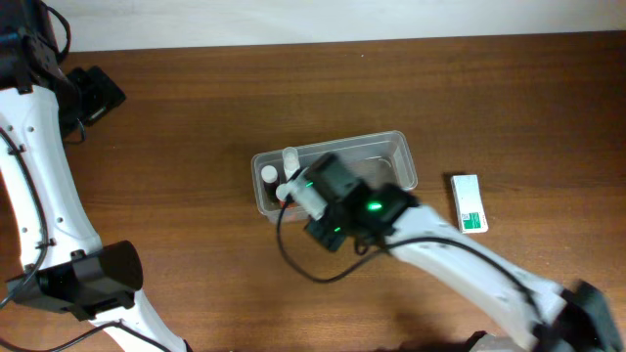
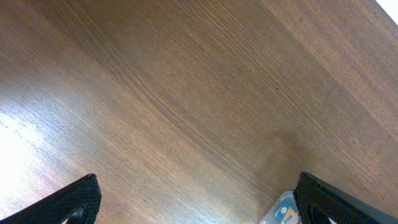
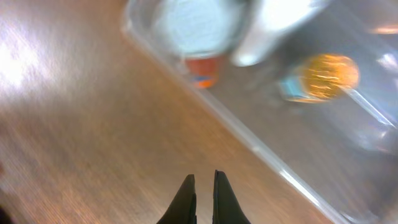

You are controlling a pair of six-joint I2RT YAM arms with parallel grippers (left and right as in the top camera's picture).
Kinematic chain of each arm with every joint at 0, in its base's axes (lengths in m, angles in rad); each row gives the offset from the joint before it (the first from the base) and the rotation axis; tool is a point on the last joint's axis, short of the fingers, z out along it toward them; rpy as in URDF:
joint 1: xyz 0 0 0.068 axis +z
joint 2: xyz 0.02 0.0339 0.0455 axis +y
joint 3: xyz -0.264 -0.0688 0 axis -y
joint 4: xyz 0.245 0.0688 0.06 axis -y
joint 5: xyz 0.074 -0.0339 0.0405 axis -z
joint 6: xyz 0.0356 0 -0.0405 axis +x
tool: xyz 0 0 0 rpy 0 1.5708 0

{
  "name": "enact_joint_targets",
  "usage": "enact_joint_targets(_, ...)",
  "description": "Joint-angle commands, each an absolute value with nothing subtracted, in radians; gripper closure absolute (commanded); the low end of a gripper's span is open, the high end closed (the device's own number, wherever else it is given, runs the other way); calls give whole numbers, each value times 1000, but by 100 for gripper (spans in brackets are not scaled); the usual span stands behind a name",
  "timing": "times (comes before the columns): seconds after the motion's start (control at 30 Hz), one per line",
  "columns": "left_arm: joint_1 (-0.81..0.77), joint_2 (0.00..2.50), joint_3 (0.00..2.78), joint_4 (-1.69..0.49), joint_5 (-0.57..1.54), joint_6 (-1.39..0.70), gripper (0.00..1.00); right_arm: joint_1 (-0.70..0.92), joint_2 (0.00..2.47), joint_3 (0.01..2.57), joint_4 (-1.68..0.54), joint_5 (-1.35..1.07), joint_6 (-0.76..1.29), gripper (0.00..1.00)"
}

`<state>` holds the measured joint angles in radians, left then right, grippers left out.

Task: Pack container
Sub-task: 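Move the right gripper over to the white-and-green medicine box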

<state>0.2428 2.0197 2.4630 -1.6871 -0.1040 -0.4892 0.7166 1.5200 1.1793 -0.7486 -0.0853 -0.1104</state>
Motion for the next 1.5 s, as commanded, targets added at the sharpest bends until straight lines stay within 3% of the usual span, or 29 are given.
enact_joint_targets(0.0, 245, 2010, 2473, -1687, -101, -473, 0, 596, 1405, 1176, -779, -91, -15, 96)
enact_joint_targets(0.13, 245, 2010, 2473, -1687, -101, -473, 0, 355, 1372, 1176, -826, -32, 17, 94)
enact_joint_targets(0.17, 245, 2010, 2473, -1687, -101, -473, 0, 318, 1382, 1176, -828, -41, 17, 85)
enact_joint_targets(0.27, 245, 2010, 2473, -1687, -101, -473, 0, 232, 1424, 1176, -832, -91, 16, 75)
enact_joint_targets(0.33, 245, 2010, 2473, -1687, -101, -473, 0, 200, 1457, 1176, -827, -119, 16, 75)
enact_joint_targets(0.4, 245, 2010, 2473, -1687, -101, -473, 0, 189, 1489, 1176, -813, -136, 16, 76)
enact_joint_targets(0.47, 245, 2010, 2473, -1687, -101, -473, 0, 191, 1528, 1176, -791, -136, 16, 96)
enact_joint_targets(0.83, 245, 2010, 2473, -1687, -101, -473, 0, 191, 1660, 1176, -775, -148, 16, 96)
enact_joint_targets(1.47, 245, 2010, 2473, -1688, -101, -473, 0, 191, 1666, 1229, -904, -186, 16, 96)
